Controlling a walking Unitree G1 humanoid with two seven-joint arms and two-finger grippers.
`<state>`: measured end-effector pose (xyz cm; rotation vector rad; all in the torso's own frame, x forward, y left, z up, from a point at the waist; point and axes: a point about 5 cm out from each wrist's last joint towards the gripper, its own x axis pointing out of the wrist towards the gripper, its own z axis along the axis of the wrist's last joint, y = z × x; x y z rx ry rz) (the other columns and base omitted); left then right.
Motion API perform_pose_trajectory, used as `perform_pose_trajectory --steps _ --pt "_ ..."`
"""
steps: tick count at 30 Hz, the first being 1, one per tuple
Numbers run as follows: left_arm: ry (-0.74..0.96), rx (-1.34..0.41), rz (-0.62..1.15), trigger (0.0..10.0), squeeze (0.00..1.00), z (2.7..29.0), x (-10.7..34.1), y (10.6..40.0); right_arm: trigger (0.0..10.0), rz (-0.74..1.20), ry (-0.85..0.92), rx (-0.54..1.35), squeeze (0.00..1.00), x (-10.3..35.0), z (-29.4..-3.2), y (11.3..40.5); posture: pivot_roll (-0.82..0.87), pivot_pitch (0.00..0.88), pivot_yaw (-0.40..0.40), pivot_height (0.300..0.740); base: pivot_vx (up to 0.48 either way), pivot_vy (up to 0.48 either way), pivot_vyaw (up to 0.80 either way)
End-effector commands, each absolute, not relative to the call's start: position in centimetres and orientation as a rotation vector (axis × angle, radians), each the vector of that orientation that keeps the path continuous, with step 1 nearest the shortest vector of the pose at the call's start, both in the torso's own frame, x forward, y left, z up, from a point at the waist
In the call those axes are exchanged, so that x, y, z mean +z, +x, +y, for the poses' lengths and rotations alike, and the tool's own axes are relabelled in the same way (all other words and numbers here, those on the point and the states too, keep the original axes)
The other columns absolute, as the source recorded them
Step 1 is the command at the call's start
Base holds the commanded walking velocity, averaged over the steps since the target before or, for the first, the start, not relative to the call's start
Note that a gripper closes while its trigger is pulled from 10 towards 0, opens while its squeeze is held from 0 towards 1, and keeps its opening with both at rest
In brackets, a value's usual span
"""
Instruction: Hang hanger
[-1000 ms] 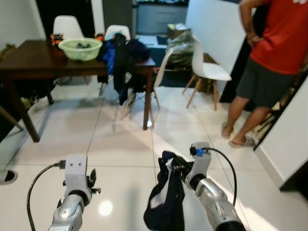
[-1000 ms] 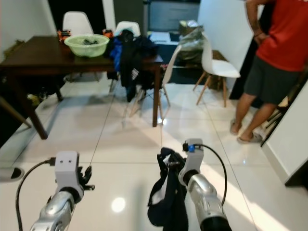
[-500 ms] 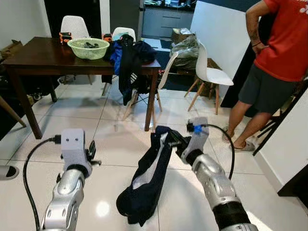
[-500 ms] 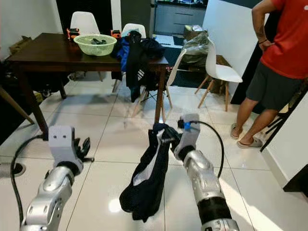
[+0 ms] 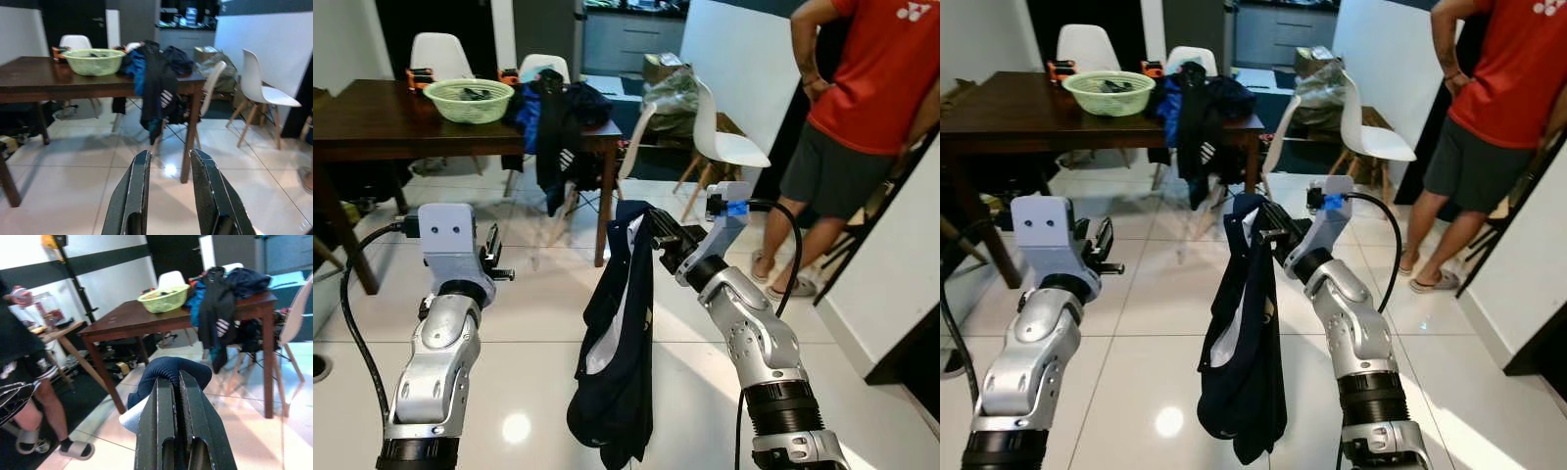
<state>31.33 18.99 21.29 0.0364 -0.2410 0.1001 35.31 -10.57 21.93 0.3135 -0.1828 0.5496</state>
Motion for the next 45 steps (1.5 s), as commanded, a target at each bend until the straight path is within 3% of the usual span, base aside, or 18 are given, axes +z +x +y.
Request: perform_pose_trajectory --steps 1,27,45 --pt "0.055 0.088 -0.25 10.0 0.0 18.8 21.9 31.4 10.0 -0.206 0.311 0.551 0.0 22.7 -10.7 35.2 -0.01 0.037 -0.095 0.735 0.356 0.0 0.0" --pt "0.076 0.087 -0.287 10.0 0.0 19.0 24.2 31.3 10.0 -0.214 0.296 0.629 0.0 24.2 -9.0 34.5 0.0 0.036 -0.103 0.735 0.374 0.0 0.0" --pt "0.083 0.08 -0.313 10.0 0.0 18.9 25.3 31.1 10.0 -0.247 0.345 0.581 0.0 25.0 -9.1 34.3 0.0 0.015 -0.105 0.735 0.397 0.0 0.16"
